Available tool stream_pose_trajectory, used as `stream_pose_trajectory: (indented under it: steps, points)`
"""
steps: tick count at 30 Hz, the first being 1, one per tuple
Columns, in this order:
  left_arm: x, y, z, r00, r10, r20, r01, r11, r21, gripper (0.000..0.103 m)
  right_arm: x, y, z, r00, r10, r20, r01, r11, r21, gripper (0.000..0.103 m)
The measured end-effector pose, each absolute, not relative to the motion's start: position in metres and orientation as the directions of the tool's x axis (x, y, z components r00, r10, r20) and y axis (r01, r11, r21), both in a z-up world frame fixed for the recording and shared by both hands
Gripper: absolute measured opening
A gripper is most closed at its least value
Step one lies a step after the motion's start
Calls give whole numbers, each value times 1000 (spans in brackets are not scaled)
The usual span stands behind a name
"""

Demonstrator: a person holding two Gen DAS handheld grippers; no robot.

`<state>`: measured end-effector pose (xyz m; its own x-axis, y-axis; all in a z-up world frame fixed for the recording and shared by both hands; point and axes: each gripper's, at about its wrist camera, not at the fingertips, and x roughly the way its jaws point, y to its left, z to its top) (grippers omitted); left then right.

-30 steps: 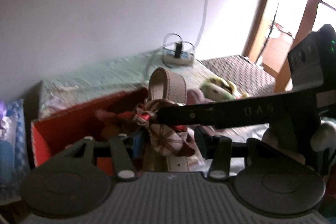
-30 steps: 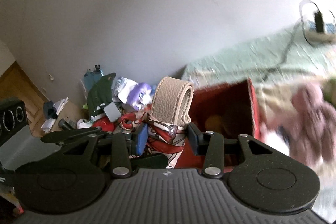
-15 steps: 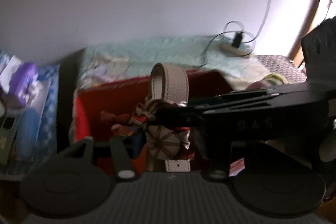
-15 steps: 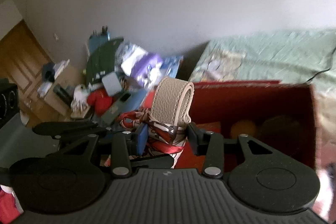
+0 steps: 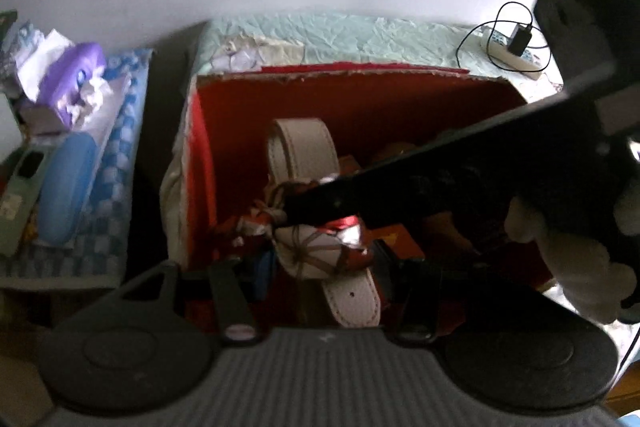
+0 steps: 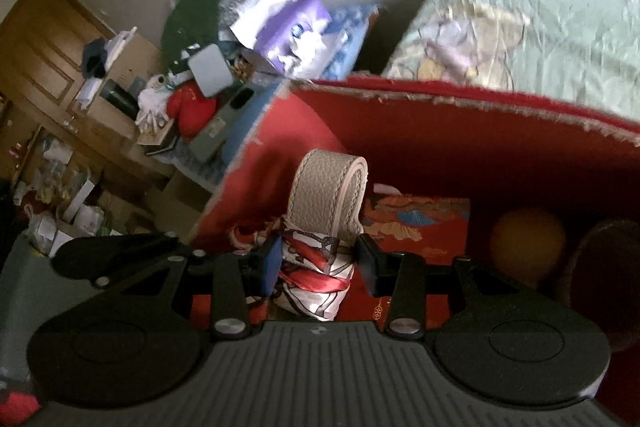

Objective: Organize objects
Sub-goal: 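Lower the held strap into the red box with the right gripper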

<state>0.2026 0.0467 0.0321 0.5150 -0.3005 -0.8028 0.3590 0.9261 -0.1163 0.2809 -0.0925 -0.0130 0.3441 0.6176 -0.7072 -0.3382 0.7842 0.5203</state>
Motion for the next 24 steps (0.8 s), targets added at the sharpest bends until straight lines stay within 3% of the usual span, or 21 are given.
stream_pose_trajectory:
  steps: [7, 18, 24]
  points:
    - [200, 44, 30, 518, -275, -810, 374, 924, -74, 51, 296, -95, -29, 272, 625, -732, -233, 781, 580, 43]
    - [187, 49, 43, 523, -295, -800, 367, 925, -101, 51, 314, -73, -40, 213, 648, -731, -286, 757, 588, 44]
    - [192, 46, 38, 509, -296, -808, 364, 925, -109, 52, 313, -61, -34, 235, 609, -758, -321, 784, 531, 50]
